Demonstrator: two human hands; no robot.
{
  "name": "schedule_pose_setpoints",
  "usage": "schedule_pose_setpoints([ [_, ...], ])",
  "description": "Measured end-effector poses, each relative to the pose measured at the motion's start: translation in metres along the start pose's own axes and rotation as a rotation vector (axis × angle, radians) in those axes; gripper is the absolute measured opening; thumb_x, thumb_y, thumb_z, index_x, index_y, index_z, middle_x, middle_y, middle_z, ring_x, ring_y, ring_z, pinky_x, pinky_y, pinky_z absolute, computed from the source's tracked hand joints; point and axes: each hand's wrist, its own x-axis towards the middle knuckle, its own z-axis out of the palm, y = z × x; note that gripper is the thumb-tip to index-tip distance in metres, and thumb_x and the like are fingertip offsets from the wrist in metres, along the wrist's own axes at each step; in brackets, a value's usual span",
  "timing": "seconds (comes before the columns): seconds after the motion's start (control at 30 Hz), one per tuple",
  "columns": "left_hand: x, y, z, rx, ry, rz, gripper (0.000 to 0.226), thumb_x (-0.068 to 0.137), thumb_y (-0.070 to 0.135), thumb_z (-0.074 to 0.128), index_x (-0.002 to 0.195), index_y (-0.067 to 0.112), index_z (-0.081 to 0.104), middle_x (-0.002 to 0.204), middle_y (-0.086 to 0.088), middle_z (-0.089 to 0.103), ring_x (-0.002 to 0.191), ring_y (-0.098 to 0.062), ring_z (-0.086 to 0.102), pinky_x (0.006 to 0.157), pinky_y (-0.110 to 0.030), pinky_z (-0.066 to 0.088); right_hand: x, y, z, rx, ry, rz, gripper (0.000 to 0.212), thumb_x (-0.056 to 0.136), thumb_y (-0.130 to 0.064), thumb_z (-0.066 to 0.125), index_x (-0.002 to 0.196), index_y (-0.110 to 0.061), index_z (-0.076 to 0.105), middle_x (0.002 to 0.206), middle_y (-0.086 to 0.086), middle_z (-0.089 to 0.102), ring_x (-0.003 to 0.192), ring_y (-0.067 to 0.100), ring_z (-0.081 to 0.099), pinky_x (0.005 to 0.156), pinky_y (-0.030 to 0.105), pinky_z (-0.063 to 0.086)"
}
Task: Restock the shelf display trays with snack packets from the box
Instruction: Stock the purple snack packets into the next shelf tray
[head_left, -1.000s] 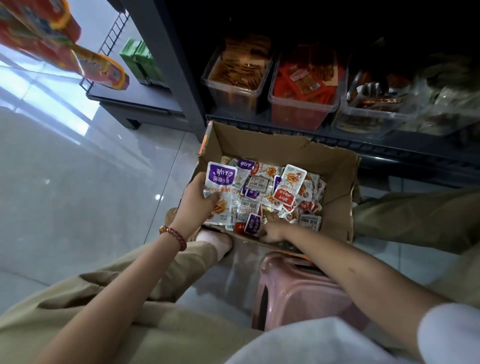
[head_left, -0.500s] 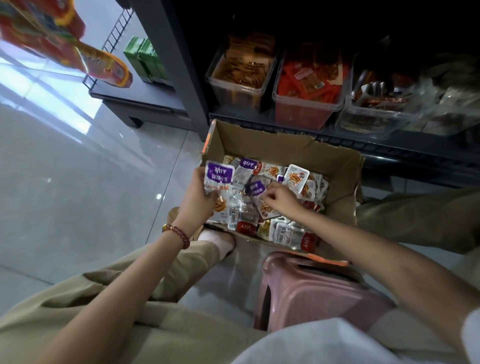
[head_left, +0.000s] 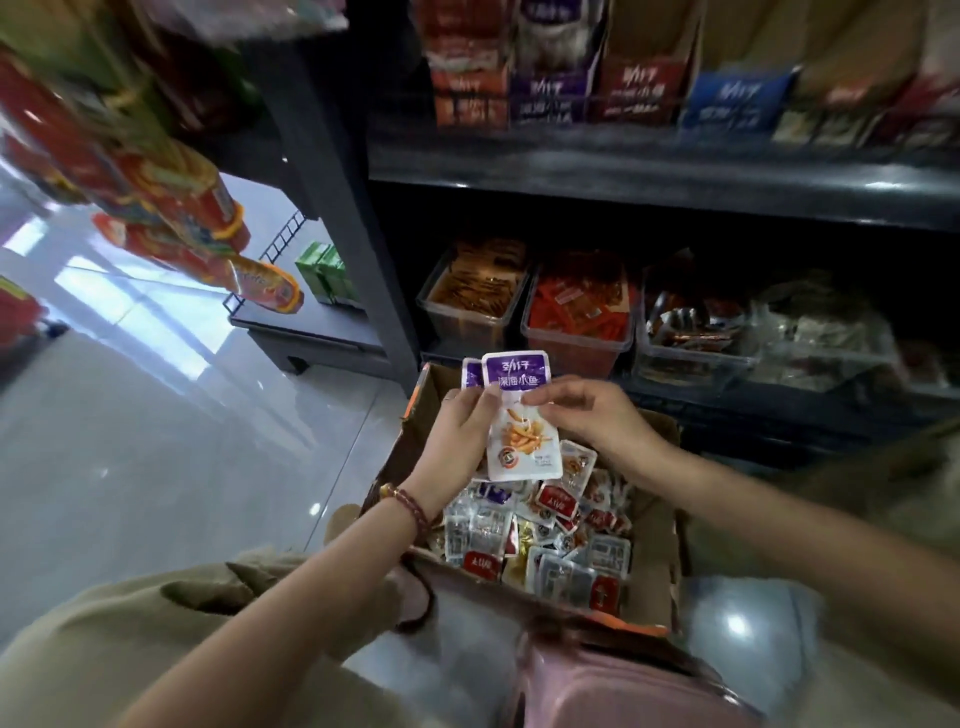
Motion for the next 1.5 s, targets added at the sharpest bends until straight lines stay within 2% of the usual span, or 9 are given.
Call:
schedule_pose_setpoints([
  [0.27, 0.004, 0.039, 0.007, 0.095, 0.063, 0.360, 0.025, 0.096, 0.012, 0.053, 0.120, 0.016, 0.046, 0.113, -0.007, 0.056, 0.093, -0.011, 0.058, 0.074, -0.017, 0.046, -0.015, -0.045, 0.001, -0.093, 0.073, -0.181, 0.019, 0.087, -0.007, 0.063, 0.093, -0.016, 0.048, 0.087, -0.005, 0.061, 0.071, 0.004, 0.063, 0.058, 0.020, 0.050],
  [0.43, 0.004, 0.070, 0.000, -0.041, 0.067, 0.461, 0.066, 0.096, -0.001, 0.048, 0.147, 0.024, 0.014, 0.115, 0.034, 0.054, 0.104, 0.005, 0.059, 0.081, -0.014, 0.049, -0.011, -0.069, 0.000, -0.202, 0.207, -0.243, 0.052, 0.082, -0.022, 0.070, 0.120, -0.027, 0.034, 0.102, 0.001, 0.055, 0.085, 0.010, 0.061, 0.071, 0.023, 0.053],
  [0.6, 0.013, 0.084, -0.009, 0.076, 0.062, 0.583, 0.059, 0.096, 0.013, 0.054, 0.143, 0.036, 0.027, 0.130, 0.013, 0.051, 0.115, -0.002, 0.055, 0.091, -0.023, 0.049, -0.002, -0.100, -0.004, -0.083, 0.005, -0.168, 0.030, 0.086, -0.012, 0.065, 0.110, -0.026, 0.053, 0.091, -0.009, 0.062, 0.065, -0.010, 0.059, 0.054, 0.008, 0.043],
  [0.73, 0.039, 0.106, -0.031, 0.152, 0.107, 0.757, 0.059, 0.091, 0.021, 0.059, 0.143, 0.037, 0.037, 0.129, 0.005, 0.043, 0.123, -0.012, 0.046, 0.097, -0.024, 0.046, 0.016, -0.120, -0.007, 0.027, 0.070, -0.236, 0.035, 0.076, -0.021, 0.075, 0.108, -0.016, 0.063, 0.092, 0.004, 0.071, 0.072, 0.011, 0.066, 0.055, 0.024, 0.050],
  [0.8, 0.050, 0.116, -0.036, 0.139, 0.160, 0.783, 0.058, 0.089, 0.022, 0.061, 0.140, 0.038, 0.038, 0.126, 0.003, 0.040, 0.122, -0.010, 0.043, 0.097, -0.027, 0.047, 0.027, -0.134, -0.011, 0.067, 0.090, -0.272, 0.028, 0.080, -0.014, 0.070, 0.108, -0.015, 0.063, 0.083, -0.004, 0.070, 0.058, 0.003, 0.060, 0.049, 0.017, 0.044],
  [1.0, 0.076, 0.137, -0.033, 0.289, 0.315, 0.791, 0.069, 0.091, 0.051, 0.045, 0.147, 0.045, 0.006, 0.131, 0.019, 0.024, 0.119, 0.013, 0.037, 0.090, -0.003, 0.038, 0.053, -0.184, -0.020, 0.109, 0.290, -0.706, 0.016, 0.085, -0.012, 0.063, 0.099, -0.019, 0.060, 0.083, -0.008, 0.068, 0.068, -0.001, 0.062, 0.058, 0.015, 0.048],
  [1.17, 0.111, 0.149, -0.024, 0.632, 0.407, 0.787, 0.064, 0.094, 0.036, 0.048, 0.149, 0.017, 0.021, 0.149, 0.000, 0.024, 0.136, -0.015, 0.029, 0.106, -0.033, 0.040, 0.090, -0.218, -0.056, 0.276, 0.536, -0.867, 0.013, 0.092, -0.010, 0.057, 0.104, -0.014, 0.055, 0.088, -0.007, 0.063, 0.071, -0.002, 0.059, 0.063, 0.015, 0.047],
  [1.27, 0.133, 0.162, -0.017, 0.862, 0.413, 0.790, 0.064, 0.093, 0.030, 0.053, 0.148, 0.017, 0.025, 0.152, 0.002, 0.022, 0.129, -0.016, 0.028, 0.094, -0.036, 0.046, 0.112, -0.218, -0.071, 0.382, 0.485, -0.756, 0.018, 0.094, -0.015, 0.056, 0.110, -0.008, 0.055, 0.084, -0.008, 0.063, 0.064, -0.001, 0.055, 0.060, 0.015, 0.044],
  [1.5, 0.157, 0.161, -0.022, 1.039, 0.402, 0.707, 0.077, 0.082, 0.032, 0.062, 0.148, 0.015, 0.027, 0.152, -0.002, 0.030, 0.123, -0.020, 0.031, 0.100, -0.038, 0.039, 0.132, -0.210, -0.073, 0.410, 0.298, -0.720, 0.014, 0.092, -0.006, 0.055, 0.106, -0.009, 0.054, 0.080, -0.006, 0.068, 0.072, 0.008, 0.064, 0.072, 0.023, 0.053],
])
